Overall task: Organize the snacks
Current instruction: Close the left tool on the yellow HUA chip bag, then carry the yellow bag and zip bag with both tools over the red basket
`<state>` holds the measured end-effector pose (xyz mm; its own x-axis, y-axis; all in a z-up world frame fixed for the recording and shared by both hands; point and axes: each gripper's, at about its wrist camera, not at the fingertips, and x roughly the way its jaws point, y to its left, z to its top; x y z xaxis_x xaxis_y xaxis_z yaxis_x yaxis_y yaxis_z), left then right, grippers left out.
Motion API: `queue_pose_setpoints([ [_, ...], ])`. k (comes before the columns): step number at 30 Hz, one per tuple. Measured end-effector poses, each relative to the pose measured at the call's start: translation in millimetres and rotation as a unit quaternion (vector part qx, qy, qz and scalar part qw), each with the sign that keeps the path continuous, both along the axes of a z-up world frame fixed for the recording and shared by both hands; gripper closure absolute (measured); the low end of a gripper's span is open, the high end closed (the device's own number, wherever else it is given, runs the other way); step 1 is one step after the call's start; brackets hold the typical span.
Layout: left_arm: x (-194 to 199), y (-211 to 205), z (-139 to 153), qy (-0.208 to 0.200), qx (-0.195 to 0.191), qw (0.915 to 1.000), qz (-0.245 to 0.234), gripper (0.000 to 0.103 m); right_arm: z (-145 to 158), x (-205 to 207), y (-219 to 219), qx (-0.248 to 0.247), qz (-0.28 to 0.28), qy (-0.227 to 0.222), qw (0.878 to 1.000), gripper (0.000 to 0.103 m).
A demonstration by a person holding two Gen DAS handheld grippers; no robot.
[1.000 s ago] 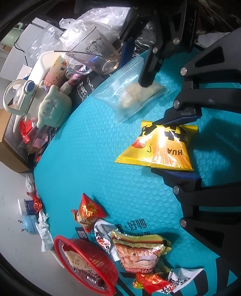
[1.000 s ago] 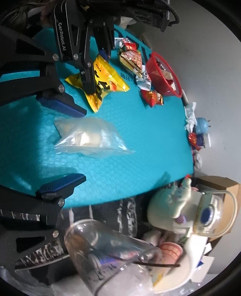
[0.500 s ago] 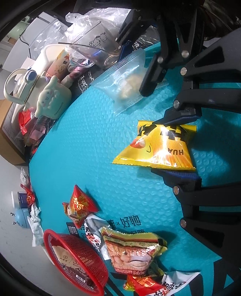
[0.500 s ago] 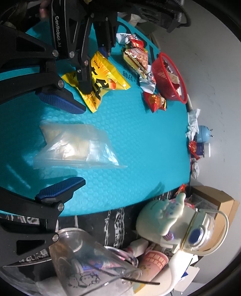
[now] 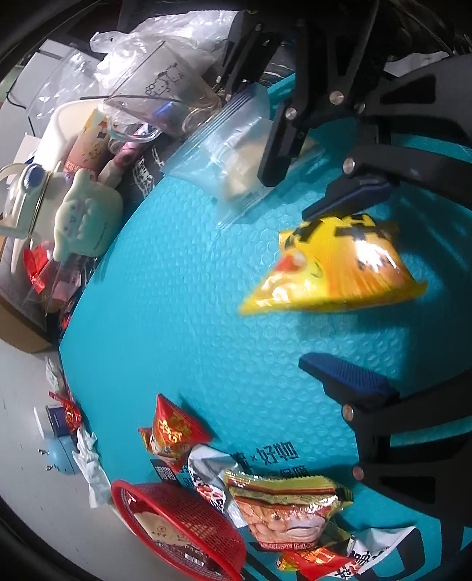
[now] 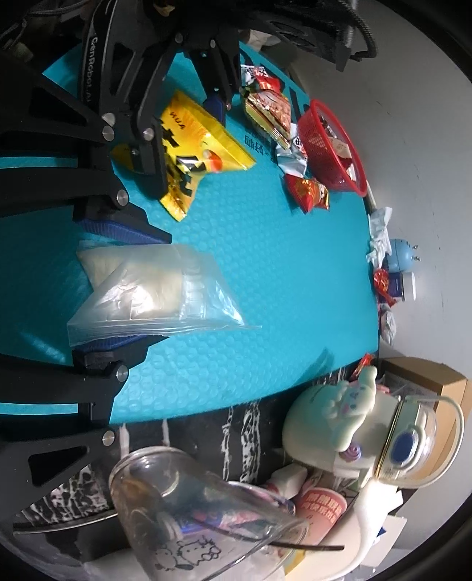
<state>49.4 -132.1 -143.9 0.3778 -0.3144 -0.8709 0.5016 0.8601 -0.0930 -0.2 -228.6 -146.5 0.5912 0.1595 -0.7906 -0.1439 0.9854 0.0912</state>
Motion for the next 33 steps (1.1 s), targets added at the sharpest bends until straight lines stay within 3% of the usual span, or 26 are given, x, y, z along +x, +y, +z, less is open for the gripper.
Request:
queue_pose_setpoints([
  [8,-5.6,-0.8,-0.9,-0.009,0.004,0.9999,-0.008,0.023,1.4,-5.2,-4.9,0.005,-0.005,0.001,1.000,0.060],
  [10,-8.7,2.4,1.1,-0.018,0.001,0.9998,-0.002,0.041,1.5,-7.0,-6.4,0.007,-0.005,0.002,1.000,0.060],
  [11,-10.7,2.5,2.4,-0.025,0.006,0.9997,-0.002,0.062,1.5,-7.6,-6.7,0.008,-0.005,0.002,1.000,0.060],
  [25,-24.1,4.2,9.5,-0.015,-0.019,0.9997,-0.003,0.063,5.8,-21.7,-8.4,0.023,-0.003,-0.002,1.000,0.062],
  [33,-36.6,14.0,25.8,-0.032,-0.031,0.9990,0.004,0.063,15.8,-32.3,0.9,0.032,0.014,-0.013,0.999,0.062],
])
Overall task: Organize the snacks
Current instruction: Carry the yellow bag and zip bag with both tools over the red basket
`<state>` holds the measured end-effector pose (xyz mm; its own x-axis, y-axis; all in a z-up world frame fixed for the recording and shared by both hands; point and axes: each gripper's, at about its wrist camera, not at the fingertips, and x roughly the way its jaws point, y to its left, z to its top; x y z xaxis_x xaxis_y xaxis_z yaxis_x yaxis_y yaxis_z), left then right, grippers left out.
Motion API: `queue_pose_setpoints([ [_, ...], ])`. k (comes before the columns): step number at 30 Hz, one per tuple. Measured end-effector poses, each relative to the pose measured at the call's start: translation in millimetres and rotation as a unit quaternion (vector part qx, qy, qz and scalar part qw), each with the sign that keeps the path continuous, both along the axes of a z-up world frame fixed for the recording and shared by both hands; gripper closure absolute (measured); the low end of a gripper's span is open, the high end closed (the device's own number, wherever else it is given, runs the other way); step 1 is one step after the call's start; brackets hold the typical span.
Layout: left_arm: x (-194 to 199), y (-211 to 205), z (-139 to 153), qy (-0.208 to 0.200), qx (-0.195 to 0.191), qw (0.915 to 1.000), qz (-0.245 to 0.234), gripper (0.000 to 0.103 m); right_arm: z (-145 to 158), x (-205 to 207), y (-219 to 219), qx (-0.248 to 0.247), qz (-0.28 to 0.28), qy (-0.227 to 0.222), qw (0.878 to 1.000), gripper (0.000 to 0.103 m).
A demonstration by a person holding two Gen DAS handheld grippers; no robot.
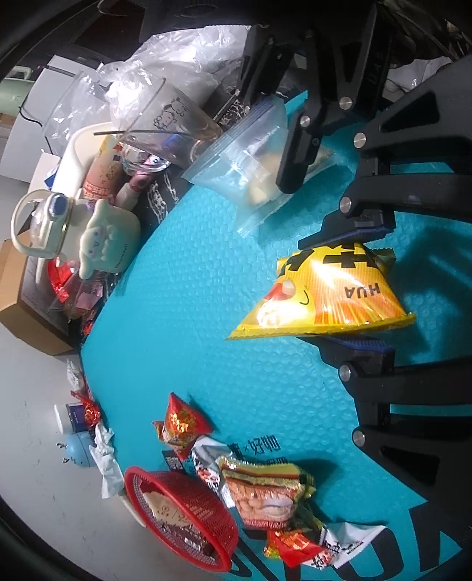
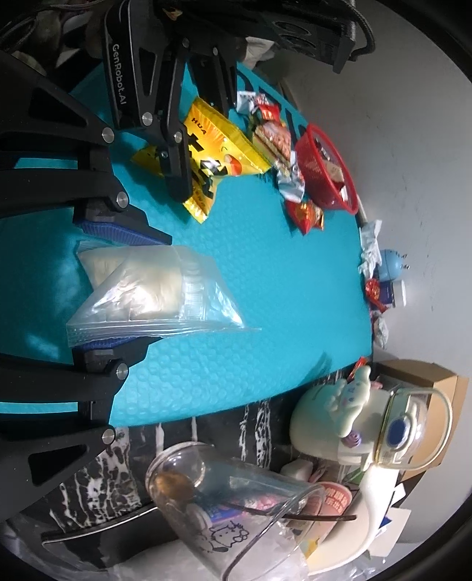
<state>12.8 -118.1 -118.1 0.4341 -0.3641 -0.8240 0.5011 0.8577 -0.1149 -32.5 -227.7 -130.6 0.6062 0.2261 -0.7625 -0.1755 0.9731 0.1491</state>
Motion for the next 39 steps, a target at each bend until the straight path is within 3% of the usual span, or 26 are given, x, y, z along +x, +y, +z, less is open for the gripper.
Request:
queue_pose_setpoints([
  [24,-45.7,74.1,56.5,-0.072,-0.030,0.9923,0.095,0.063,51.9,-10.5,66.1,0.033,0.115,-0.068,0.991,0.062],
  [39,-34.6,117.9,96.1,-0.121,-0.045,0.9801,0.150,0.063,92.3,21.2,104.8,0.045,0.171,-0.107,0.978,0.062],
])
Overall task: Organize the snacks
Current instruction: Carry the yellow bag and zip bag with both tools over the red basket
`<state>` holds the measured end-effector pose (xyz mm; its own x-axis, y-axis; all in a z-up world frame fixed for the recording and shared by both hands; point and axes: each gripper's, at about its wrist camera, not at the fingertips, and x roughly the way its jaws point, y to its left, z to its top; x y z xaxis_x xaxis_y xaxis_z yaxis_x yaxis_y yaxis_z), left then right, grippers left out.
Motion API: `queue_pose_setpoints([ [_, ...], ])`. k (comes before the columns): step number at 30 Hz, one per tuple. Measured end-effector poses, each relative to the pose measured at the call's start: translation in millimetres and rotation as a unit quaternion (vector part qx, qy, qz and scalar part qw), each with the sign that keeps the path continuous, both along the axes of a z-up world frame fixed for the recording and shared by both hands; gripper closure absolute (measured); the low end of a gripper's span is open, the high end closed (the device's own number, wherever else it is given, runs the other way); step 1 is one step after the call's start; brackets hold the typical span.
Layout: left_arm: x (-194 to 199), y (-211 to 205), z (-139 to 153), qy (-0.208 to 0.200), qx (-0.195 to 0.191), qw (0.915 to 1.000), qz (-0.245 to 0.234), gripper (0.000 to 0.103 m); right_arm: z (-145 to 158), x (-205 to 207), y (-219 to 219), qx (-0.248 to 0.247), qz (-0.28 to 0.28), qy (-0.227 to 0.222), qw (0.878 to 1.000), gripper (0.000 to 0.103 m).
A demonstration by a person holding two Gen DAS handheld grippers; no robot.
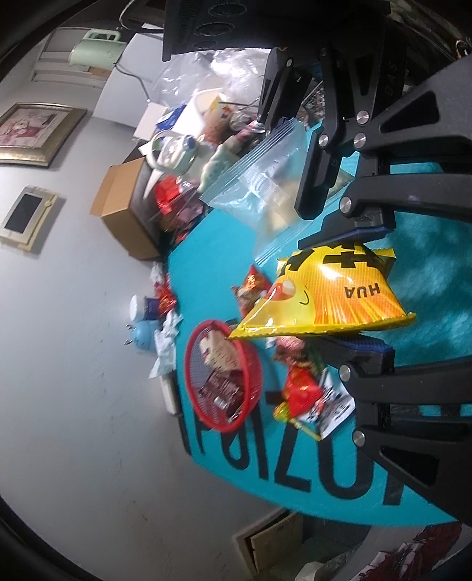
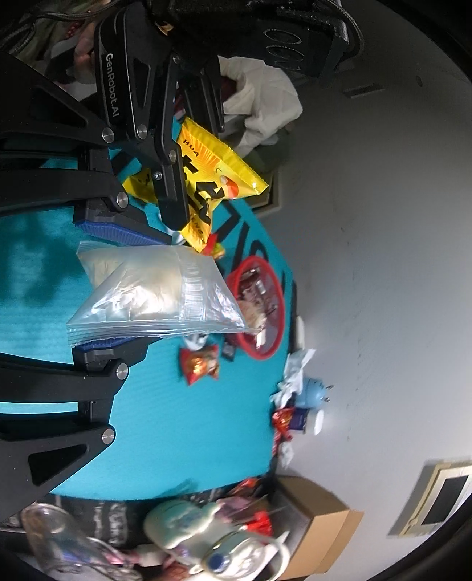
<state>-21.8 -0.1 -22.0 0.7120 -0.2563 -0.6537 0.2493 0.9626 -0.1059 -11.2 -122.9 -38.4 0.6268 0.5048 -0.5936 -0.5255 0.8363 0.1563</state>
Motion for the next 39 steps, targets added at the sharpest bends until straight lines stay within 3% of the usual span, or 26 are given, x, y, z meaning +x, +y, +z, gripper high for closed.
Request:
queue_pose_setpoints([
  [18,55.5,25.0,38.5,-0.051,0.007,0.9986,0.010,0.063,46.0,65.3,26.1,-0.014,0.020,-0.049,0.998,0.062],
  [39,164.4,53.5,43.7,-0.077,0.022,0.9966,0.020,0.063,57.3,172.4,51.7,-0.027,0.018,-0.073,0.997,0.062],
])
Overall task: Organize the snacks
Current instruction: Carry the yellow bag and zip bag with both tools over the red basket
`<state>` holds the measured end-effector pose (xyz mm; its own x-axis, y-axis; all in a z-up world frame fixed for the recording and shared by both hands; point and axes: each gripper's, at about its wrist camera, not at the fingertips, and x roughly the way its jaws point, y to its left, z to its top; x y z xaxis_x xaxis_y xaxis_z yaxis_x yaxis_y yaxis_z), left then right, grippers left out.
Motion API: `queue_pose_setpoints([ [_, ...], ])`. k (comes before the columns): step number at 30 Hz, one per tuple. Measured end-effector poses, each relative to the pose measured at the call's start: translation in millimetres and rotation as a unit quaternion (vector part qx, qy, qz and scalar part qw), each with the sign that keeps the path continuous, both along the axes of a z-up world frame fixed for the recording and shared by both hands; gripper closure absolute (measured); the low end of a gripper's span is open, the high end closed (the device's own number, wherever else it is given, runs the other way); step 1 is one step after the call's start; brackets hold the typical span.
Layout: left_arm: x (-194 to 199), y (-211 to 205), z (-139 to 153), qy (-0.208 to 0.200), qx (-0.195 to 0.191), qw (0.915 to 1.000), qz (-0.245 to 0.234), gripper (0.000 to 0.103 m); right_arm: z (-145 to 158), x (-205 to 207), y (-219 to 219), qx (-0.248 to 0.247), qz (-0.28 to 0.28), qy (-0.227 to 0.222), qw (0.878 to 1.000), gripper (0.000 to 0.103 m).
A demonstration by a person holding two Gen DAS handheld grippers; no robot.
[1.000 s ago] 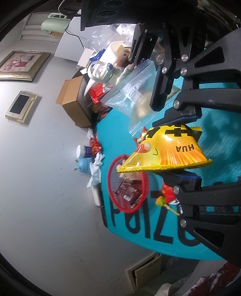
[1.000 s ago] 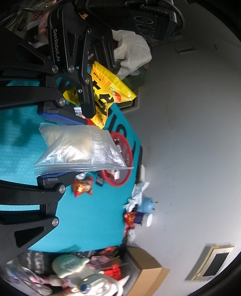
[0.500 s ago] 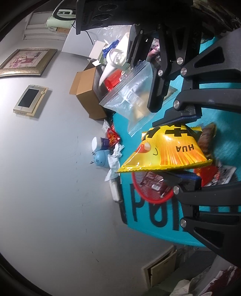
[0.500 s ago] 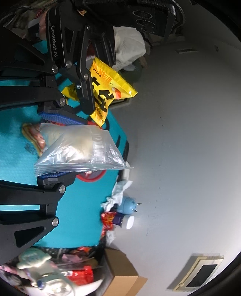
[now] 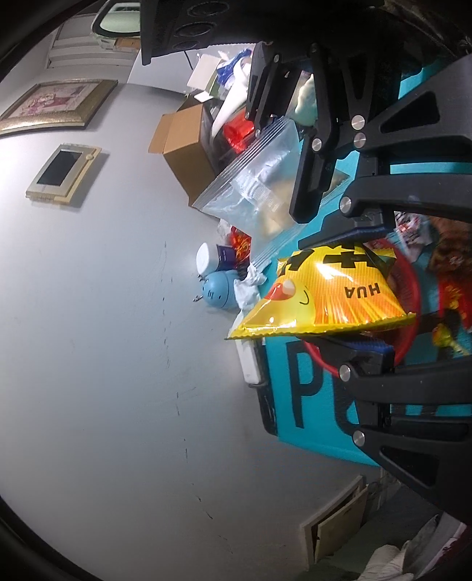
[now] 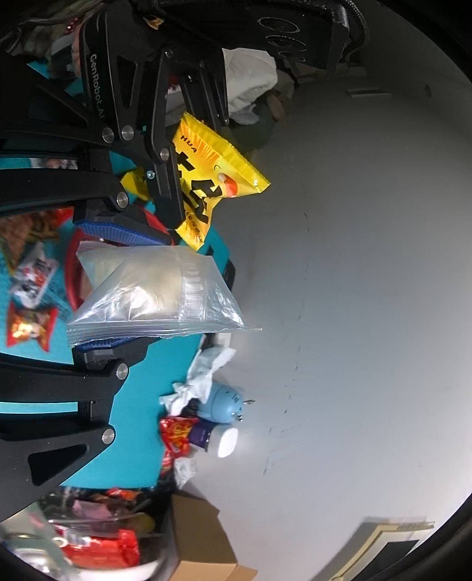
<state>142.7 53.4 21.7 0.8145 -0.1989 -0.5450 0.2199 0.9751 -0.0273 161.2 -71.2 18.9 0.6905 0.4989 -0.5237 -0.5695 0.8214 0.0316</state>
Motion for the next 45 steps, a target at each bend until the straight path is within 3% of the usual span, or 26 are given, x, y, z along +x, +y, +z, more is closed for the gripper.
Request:
queue_pose_setpoints([
  [17,56.4,10.3,-41.4,0.030,0.017,0.9987,0.037,0.063,-38.6,60.8,11.3,-0.010,-0.011,0.026,1.000,0.062],
  [30,87.0,13.7,-85.2,0.095,0.041,0.9934,0.050,0.063,-74.4,87.4,18.7,-0.033,-0.023,0.047,0.998,0.062],
  [45,101.8,17.1,-114.5,0.180,0.035,0.9817,0.053,0.063,-100.5,92.0,27.4,-0.063,0.016,0.080,0.995,0.061],
])
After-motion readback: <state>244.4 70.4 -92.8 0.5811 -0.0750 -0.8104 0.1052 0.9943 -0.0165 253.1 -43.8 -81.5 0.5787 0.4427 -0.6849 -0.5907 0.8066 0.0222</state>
